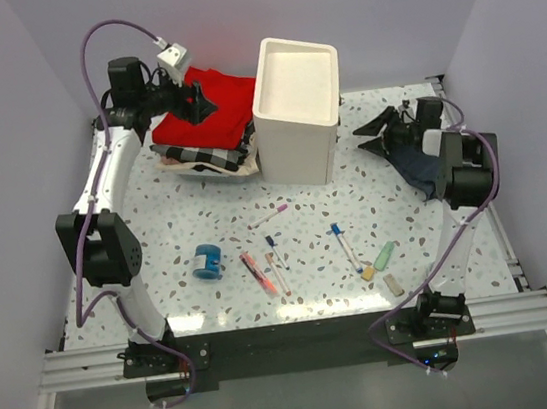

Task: Sort the stationery into containers
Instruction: Open the drawer in the storage box.

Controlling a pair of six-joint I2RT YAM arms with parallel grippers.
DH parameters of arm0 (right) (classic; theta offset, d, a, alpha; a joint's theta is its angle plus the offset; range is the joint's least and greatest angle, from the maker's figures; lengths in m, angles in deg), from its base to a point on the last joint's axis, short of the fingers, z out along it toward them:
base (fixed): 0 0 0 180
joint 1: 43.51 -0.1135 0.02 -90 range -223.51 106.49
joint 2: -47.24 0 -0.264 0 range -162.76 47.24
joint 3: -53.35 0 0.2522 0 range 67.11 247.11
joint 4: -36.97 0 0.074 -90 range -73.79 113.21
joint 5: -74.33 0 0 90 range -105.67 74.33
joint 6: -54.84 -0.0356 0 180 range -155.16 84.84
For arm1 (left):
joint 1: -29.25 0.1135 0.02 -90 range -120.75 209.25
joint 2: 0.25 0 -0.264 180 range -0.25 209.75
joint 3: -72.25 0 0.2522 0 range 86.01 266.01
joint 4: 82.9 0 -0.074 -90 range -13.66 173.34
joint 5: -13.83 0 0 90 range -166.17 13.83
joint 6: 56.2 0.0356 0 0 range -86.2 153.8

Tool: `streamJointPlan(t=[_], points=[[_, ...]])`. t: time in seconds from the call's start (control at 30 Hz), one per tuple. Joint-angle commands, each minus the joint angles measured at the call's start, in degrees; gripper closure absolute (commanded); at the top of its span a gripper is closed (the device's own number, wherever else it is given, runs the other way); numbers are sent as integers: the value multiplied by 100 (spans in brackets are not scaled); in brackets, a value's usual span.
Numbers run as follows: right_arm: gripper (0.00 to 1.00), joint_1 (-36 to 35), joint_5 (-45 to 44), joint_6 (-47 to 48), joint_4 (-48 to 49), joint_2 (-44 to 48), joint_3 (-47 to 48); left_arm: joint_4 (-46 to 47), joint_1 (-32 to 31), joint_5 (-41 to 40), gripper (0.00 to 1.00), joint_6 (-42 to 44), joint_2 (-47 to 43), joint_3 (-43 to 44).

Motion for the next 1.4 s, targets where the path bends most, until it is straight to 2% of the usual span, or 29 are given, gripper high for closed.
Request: streamJointPlan(t=[0.0, 0.23, 0.47, 0.73, 0.9, 1.03, 1.2, 1.3, 1.37], points=[[43, -39, 193, -450, 659, -217, 444, -287, -85, -429, 19, 542, -379, 187], [42, -311, 430, -1048, 1399, -586, 400, -296, -155, -860, 17, 648, -625, -225], [44, -645, 352, -1022, 1189, -947, 602, -305, -200, -1018, 17, 666, -801, -437], [50, -672, 378, -1329, 1522, -1140, 576, -349, -217, -1185, 17, 762, -968, -674], [53, -672, 396, -1743, 1952, -1272, 523, -410, -278, -1308, 16, 833, -959, -763], [49, -645, 361, -2269, 2532, -1386, 295, -576, -410, -1405, 16, 929, -845, -640], [48, -628, 360, -2665, 3103, -1719, 452, -814, -568, -1694, 16, 1131, -670, -455], [51, -610, 369, -2911, 3481, -1834, 593, -1007, -648, -1870, 16, 1307, -608, -324], [60, -575, 369, -3070, 3806, -1896, 594, -1060, -648, -2001, 15, 1386, -608, -297]])
